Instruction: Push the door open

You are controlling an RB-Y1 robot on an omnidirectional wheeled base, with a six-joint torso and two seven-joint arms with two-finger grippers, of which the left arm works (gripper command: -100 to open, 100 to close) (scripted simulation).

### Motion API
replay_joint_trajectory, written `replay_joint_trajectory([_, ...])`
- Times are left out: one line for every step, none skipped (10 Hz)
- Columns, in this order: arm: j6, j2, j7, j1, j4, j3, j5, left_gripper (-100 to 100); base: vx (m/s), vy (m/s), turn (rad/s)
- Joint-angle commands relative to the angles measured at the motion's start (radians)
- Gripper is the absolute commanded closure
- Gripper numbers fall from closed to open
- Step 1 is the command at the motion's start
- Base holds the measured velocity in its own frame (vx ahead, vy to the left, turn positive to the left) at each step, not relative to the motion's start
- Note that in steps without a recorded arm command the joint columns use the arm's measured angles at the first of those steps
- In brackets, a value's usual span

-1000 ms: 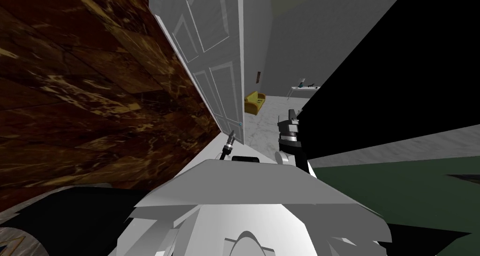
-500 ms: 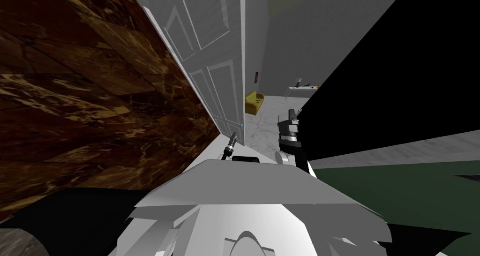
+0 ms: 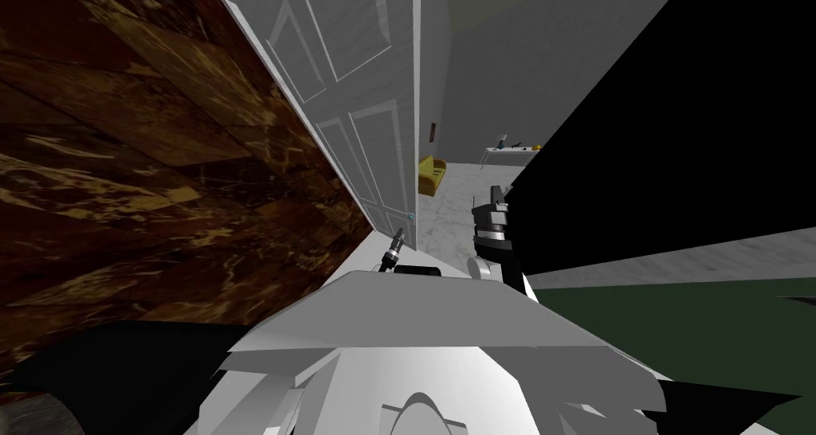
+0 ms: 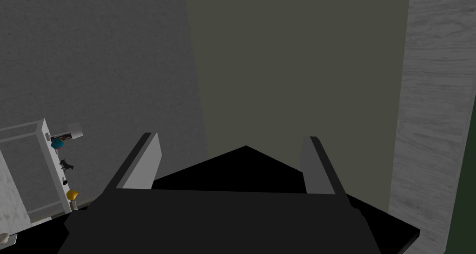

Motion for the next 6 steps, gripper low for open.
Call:
replay_joint_trajectory([-0.005,-0.007,-0.001,-0.011,0.034,-0.009,-0.001,-100,0.082,0.077,-0.077])
replay_joint_trajectory([-0.009,-0.009,0.0,-0.017,0.061,-0.017,-0.001,-100,0.074,0.094,-0.09])
replay_joint_trajectory([-0.014,-0.011,0.002,-0.024,0.09,-0.026,-0.001,-100,0.065,0.122,-0.111])
replay_joint_trajectory([-0.017,-0.014,0.003,-0.03,0.113,-0.032,-0.001,-100,0.097,0.112,-0.077])
replay_joint_trajectory([-0.019,-0.016,-0.002,-0.028,0.105,-0.027,-0.001,-100,0.049,0.047,-0.014])
replay_joint_trajectory([-0.026,-0.015,-0.002,-0.031,0.116,-0.025,0.0,-100,0.117,-0.012,-0.019])
